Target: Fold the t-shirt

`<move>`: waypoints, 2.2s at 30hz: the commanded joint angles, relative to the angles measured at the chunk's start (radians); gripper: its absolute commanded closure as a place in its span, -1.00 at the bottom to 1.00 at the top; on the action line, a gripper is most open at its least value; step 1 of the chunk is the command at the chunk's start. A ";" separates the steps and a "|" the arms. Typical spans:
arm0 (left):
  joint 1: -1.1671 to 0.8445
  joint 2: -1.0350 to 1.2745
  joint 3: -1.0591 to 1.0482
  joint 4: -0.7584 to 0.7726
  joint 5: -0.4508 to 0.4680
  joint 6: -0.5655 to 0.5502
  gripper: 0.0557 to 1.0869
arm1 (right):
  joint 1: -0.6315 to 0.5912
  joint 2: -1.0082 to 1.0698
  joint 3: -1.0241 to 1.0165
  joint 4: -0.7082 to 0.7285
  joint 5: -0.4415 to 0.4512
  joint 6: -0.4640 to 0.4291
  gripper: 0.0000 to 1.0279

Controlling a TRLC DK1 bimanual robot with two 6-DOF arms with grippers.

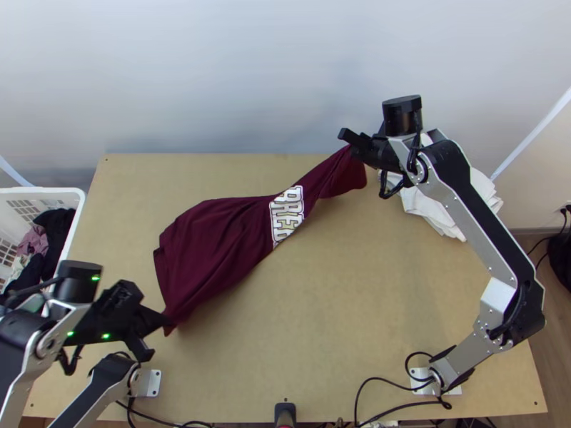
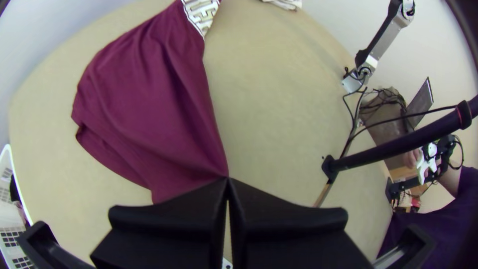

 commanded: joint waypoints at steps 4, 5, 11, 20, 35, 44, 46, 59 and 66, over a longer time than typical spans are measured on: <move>-0.142 -0.045 -0.060 0.007 0.005 -0.029 -0.48 | 0.004 -0.008 -0.009 -0.008 0.008 -0.007 0.94; -0.140 -0.039 -0.053 0.014 0.005 -0.022 -0.96 | 0.004 -0.008 -0.009 -0.008 0.008 -0.007 0.94; -0.022 0.019 -0.004 0.214 -0.088 -0.021 -0.93 | 0.024 -0.006 -0.019 -0.011 0.010 -0.006 0.94; 0.254 0.406 0.108 0.277 0.074 -0.157 -0.91 | 0.050 -0.004 -0.032 -0.011 0.018 -0.003 0.94; 0.377 0.777 0.222 0.602 0.085 -0.447 -0.60 | 0.053 -0.003 -0.041 -0.013 0.018 -0.003 0.94; 0.424 0.966 0.299 0.675 0.073 -0.501 -0.60 | 0.057 -0.001 -0.039 -0.011 0.018 -0.003 0.94; 0.430 0.992 0.303 0.691 0.068 -0.501 -0.60 | 0.057 0.000 -0.038 -0.011 0.018 -0.003 0.94; 0.419 1.096 0.277 0.792 -0.007 -0.490 -0.60 | 0.059 0.003 -0.035 -0.010 0.018 -0.003 0.94; 0.370 1.090 0.207 0.833 -0.015 -0.434 -0.17 | 0.057 0.008 -0.013 -0.007 0.018 -0.004 0.94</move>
